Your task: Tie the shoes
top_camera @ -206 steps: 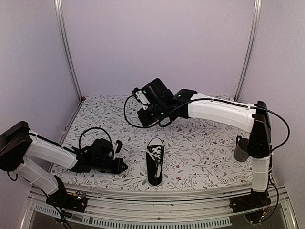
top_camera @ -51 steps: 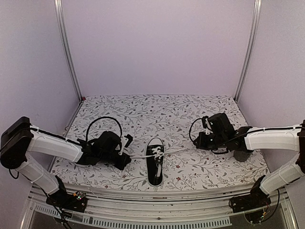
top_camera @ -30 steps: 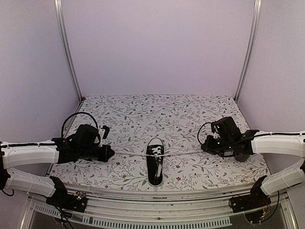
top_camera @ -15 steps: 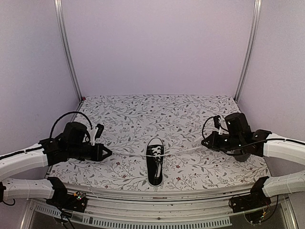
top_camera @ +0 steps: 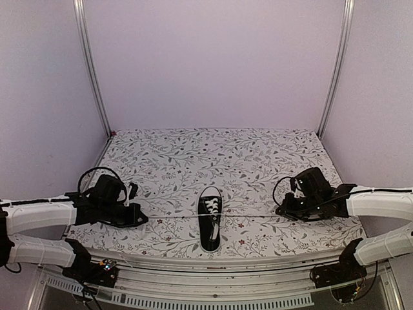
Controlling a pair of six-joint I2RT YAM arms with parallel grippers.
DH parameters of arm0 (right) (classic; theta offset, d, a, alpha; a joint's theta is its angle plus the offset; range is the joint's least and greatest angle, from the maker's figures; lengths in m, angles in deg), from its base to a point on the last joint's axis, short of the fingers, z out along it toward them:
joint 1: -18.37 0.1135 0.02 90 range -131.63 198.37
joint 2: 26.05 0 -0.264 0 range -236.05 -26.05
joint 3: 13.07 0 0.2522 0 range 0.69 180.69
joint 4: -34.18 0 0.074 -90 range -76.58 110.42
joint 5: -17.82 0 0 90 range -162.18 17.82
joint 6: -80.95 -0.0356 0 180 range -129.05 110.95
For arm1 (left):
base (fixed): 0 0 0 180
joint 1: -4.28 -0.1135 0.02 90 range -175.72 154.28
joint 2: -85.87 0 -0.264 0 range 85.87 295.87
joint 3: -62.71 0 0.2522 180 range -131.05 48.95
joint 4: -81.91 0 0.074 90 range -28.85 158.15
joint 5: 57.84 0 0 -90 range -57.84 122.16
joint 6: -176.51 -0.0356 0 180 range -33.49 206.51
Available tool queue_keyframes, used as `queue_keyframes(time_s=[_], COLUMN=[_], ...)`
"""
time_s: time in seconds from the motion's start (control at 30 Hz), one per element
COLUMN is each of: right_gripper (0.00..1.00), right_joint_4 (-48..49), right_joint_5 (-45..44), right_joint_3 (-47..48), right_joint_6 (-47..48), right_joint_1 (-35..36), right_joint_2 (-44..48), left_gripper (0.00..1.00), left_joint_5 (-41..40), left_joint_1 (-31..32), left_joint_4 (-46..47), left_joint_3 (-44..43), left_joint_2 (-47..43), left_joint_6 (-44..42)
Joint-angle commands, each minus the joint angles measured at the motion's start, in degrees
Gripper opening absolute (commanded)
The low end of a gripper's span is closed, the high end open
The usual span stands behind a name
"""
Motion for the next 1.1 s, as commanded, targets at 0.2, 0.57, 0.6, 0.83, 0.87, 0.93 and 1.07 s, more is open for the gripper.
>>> queue_keyframes(time_s=[0.2, 0.57, 0.6, 0.83, 0.87, 0.93, 1.07], right_gripper=[0.02, 0.49, 0.54, 0.75, 0.78, 0.82, 0.83], right_joint_4=[-0.75, -1.38, -1.66, -4.87, -5.33, -5.75, -7.10], right_joint_5=[-4.91, -2.56, -2.69, -4.48, -4.95, -5.41, -6.53], right_joint_3=[-1.02, 0.47, 0.59, 2.58, 3.07, 3.84, 5.18], right_joint_6=[-2.64, 1.93, 1.87, 3.66, 4.16, 4.94, 4.63], right_joint_1=[-0.65, -0.65, -0.65, -0.65, -0.61, -0.64, -0.74], right_joint_2=[-2.14, 4.34, 4.87, 8.71, 9.32, 10.55, 11.68], left_gripper=[0.00, 0.46, 0.58, 0.88, 0.87, 0.86, 0.82], left_joint_5=[-1.61, 5.08, 3.94, -1.87, -1.09, 0.38, 3.31], left_joint_1=[-3.14, -2.87, -2.85, -2.18, -1.89, -0.92, 3.32], left_joint_4=[3.18, 5.24, 4.17, 1.11, 1.80, 3.40, 8.21], left_joint_3=[2.58, 1.45, 1.08, -1.62, -1.88, -2.56, -4.17], left_joint_2=[4.84, 3.76, 3.46, -1.97, -2.22, -1.90, 0.77], left_joint_6=[0.36, -6.19, -6.25, -8.10, -9.02, -10.54, -13.43])
